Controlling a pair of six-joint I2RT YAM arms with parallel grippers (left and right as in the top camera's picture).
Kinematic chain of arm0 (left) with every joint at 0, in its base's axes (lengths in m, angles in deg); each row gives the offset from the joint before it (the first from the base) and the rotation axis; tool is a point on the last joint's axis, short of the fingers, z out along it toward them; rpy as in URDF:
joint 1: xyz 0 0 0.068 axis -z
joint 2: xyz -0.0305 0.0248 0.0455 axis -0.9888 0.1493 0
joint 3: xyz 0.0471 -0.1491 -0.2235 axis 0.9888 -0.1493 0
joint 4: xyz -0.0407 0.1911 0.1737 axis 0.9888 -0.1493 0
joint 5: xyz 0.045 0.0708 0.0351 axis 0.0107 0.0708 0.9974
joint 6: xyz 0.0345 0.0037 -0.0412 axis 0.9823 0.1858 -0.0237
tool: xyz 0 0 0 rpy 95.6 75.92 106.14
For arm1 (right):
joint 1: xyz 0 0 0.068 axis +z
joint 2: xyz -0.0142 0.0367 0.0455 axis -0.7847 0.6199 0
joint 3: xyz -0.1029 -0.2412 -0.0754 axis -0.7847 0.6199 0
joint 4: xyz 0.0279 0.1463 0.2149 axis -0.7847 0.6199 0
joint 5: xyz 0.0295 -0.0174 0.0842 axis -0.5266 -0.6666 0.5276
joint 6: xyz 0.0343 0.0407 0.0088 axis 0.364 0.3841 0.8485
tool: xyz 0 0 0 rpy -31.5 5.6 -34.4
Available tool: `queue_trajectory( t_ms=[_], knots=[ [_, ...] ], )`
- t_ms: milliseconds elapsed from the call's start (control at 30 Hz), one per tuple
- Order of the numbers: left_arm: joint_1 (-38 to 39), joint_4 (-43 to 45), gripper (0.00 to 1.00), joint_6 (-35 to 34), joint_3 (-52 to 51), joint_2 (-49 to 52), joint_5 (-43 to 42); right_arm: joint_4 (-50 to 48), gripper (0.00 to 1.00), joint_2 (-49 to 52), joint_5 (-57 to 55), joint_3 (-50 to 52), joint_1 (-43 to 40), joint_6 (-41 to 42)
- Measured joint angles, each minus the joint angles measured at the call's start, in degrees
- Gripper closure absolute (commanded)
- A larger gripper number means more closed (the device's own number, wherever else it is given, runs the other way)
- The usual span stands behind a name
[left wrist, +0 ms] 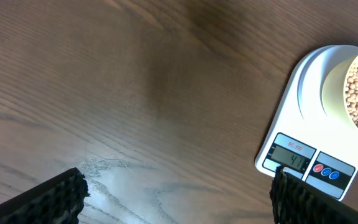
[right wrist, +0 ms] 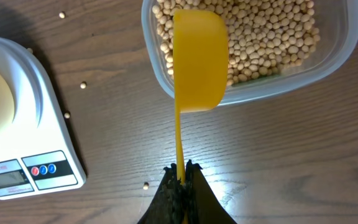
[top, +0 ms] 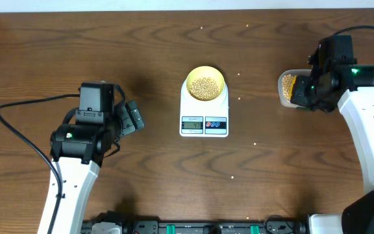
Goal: Scoop item into bowl and weigh 50g on scale
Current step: 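Lower the scoop down into the soybeans with the right gripper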
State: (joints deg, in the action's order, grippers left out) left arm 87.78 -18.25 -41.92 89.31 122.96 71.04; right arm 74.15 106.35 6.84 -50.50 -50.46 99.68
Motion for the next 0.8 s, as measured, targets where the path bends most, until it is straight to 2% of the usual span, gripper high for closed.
queue_trajectory(
  t_ms=[433, 800],
  knots=[
    [0.0, 0.0, 0.04, 0.0, 0.0, 0.0, 0.0, 0.2, 0.99, 0.0, 0.1, 0.0, 0.0, -1.4],
    [0.0, 0.0, 0.04, 0.0, 0.0, 0.0, 0.0, 1.7, 0.99, 0.0, -4.3, 0.0, 0.0, -1.9]
  ],
)
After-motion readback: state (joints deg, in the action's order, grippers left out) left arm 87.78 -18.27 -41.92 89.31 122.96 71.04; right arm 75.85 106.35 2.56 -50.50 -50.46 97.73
